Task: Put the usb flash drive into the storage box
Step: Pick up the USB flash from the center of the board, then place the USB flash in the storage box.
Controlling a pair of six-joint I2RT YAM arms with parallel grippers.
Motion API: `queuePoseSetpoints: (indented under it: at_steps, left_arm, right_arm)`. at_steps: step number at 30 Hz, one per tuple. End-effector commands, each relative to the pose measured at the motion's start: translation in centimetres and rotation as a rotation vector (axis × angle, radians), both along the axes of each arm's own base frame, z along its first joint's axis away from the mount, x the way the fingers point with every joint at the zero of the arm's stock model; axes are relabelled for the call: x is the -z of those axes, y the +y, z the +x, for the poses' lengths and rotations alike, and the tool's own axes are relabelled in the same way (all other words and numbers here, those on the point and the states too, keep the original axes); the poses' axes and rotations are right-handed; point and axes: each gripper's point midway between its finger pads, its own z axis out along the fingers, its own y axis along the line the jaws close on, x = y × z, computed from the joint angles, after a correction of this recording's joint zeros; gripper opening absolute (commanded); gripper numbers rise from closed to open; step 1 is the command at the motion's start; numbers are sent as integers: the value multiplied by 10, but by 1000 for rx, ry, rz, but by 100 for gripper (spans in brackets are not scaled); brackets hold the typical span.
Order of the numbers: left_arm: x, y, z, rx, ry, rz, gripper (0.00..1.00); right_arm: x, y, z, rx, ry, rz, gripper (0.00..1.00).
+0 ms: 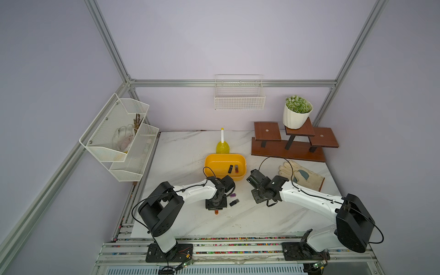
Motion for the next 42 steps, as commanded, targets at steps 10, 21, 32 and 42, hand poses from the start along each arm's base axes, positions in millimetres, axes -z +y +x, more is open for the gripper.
queuePoseSetpoints:
  at_steps: [10,21,32,42]
  left_arm:
    - [-72,-6,44,83,-98,-4,0]
    - [-146,3,138,139,-222,-34,0]
    - [-92,-32,193,209,-159,-50,0]
    - [-58,-44,219,225,-144,-25,0]
  right_arm:
    - [-24,18,18,0,-47,69,0]
    - [-43,9,37,55,-77,100,0]
    - [-45,-7,41,106,-76,100,0]
    - [-36,-15,44,122,-54,84,0]
